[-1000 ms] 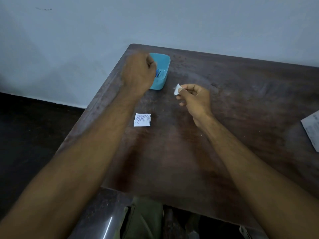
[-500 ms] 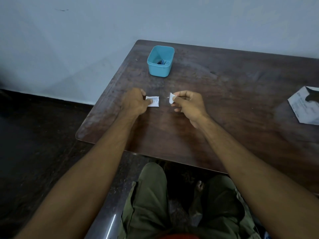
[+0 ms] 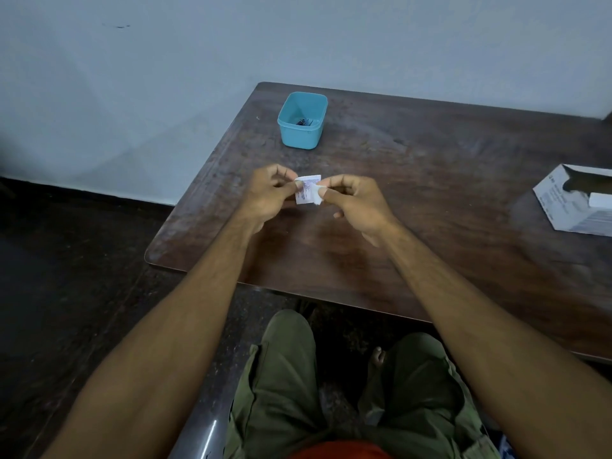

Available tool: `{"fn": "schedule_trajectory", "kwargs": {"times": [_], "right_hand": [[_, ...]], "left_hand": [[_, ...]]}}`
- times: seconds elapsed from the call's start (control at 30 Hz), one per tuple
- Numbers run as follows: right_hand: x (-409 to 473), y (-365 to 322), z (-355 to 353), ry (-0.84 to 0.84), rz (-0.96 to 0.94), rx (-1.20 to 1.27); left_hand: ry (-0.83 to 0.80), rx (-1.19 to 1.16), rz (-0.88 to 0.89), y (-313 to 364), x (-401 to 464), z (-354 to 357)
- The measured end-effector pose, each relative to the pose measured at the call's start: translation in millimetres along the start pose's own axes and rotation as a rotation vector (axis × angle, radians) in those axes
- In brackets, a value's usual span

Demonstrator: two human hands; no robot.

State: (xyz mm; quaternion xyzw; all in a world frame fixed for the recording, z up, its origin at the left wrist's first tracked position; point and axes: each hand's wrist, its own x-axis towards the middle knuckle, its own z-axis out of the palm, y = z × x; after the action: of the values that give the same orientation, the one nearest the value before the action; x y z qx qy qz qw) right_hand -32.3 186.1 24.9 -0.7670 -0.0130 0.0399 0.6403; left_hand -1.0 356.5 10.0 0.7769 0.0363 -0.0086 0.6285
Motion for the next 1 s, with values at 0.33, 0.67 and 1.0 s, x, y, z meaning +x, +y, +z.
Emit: {"fn": "schedule_trajectory", "kwargs": {"times": [0.33, 0.67, 1.0], "right_hand": [[-4.3, -3.0, -4.3, 0.078, -0.119, -0.155], [-15.4, -1.1, -11.0, 0.206, -0.145, -0.215], [-27.8, -2.7, -16.2, 0.267, -0.166, -0.115]], "left_hand": [[-0.099, -0.129, 0.013, 9.7, -19.3, 14.9], [-0.109, -0.333, -0.054, 12.6, -36.5, 29.1], [-0.044, -0.402, -0.020, 17.8, -52.6, 44.7]]}}
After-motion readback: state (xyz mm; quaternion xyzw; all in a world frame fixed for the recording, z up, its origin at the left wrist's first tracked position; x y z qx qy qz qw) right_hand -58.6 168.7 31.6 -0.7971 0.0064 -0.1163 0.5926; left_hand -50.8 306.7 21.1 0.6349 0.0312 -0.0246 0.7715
